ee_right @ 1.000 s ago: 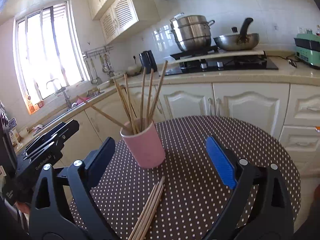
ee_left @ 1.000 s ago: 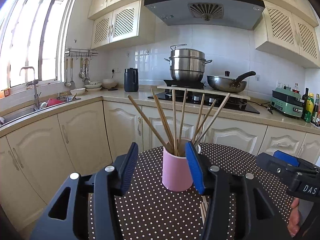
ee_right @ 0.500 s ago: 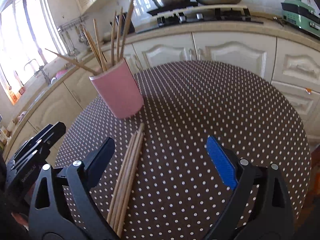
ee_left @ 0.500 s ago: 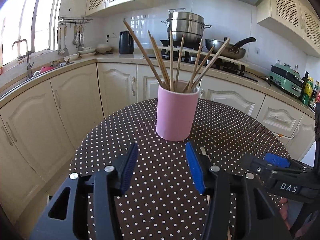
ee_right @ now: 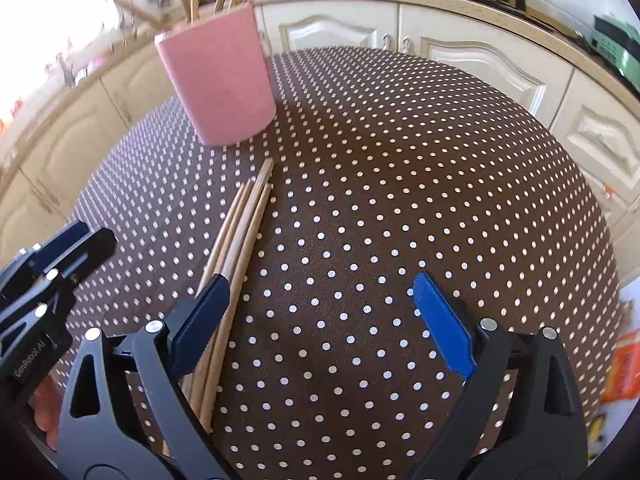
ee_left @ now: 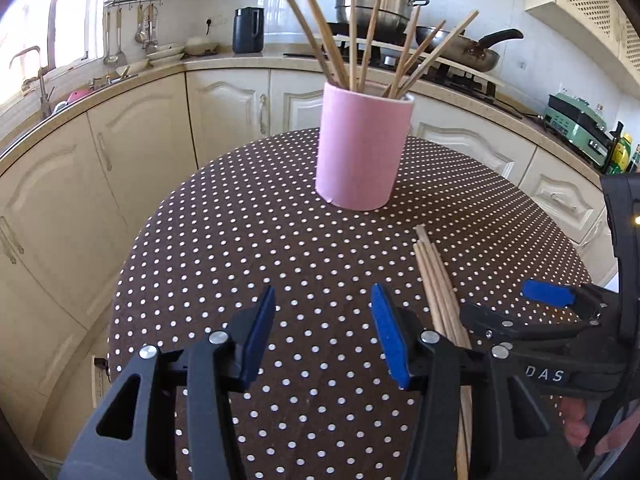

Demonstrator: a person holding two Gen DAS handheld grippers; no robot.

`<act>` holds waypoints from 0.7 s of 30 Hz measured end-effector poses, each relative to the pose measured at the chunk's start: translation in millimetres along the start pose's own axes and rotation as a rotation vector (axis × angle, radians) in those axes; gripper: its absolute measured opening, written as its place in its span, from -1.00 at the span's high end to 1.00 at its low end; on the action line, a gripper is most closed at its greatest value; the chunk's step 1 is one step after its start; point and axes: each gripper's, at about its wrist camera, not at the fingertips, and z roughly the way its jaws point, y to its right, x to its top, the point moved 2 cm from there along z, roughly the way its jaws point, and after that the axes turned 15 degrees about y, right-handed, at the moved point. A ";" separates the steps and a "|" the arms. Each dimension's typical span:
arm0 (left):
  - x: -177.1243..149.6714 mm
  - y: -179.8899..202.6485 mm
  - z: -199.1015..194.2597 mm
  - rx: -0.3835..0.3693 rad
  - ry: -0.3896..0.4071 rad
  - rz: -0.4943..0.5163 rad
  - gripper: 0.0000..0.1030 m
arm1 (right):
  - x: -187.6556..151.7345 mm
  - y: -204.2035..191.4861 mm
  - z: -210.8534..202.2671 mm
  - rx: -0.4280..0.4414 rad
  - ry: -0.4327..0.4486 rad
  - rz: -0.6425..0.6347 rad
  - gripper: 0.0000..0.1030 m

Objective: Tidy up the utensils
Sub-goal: 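Move both open grippers back down over the chopstick row, then close the right gripper on one wooden chopstick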

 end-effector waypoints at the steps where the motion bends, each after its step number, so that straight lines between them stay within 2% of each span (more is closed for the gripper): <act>1: -0.3 -2.2 0.6 0.000 -0.006 -0.007 0.03 | 1.9 -2.9 3.3 0.002 -0.012 -0.006 -0.78; 6: -0.9 -12.7 3.0 0.009 -0.033 -0.034 0.03 | 11.8 -8.7 15.6 0.014 -0.091 -0.035 -0.76; 8: 0.4 -15.3 3.2 0.015 -0.027 -0.032 0.03 | 16.6 -14.0 22.7 0.019 -0.128 -0.071 -0.67; 9: 2.3 -16.6 3.4 0.020 -0.026 -0.026 0.03 | 19.4 -20.1 25.6 0.008 -0.142 -0.110 -0.48; 10: 4.8 -18.0 3.4 0.027 -0.024 -0.020 0.03 | 22.4 -25.4 24.4 0.020 -0.146 -0.124 -0.26; 11: 7.9 -19.1 3.4 0.028 -0.021 -0.015 0.03 | 25.7 -30.8 25.4 0.045 -0.161 -0.140 -0.12; 13: 13.8 -19.7 2.0 0.025 -0.016 -0.002 0.03 | 30.6 -40.4 28.1 0.088 -0.184 -0.197 0.43; 15: 20.2 -17.9 0.9 0.017 -0.022 0.019 0.03 | 32.0 -47.2 30.3 0.112 -0.197 -0.233 0.61; 16: 22.7 -15.9 0.0 0.003 -0.027 0.027 0.03 | 33.4 -46.5 31.7 0.125 -0.203 -0.226 0.79; 21: 25.8 -0.8 -4.2 -0.108 -0.076 0.057 0.03 | 30.2 -25.6 30.6 0.233 -0.168 -0.073 0.87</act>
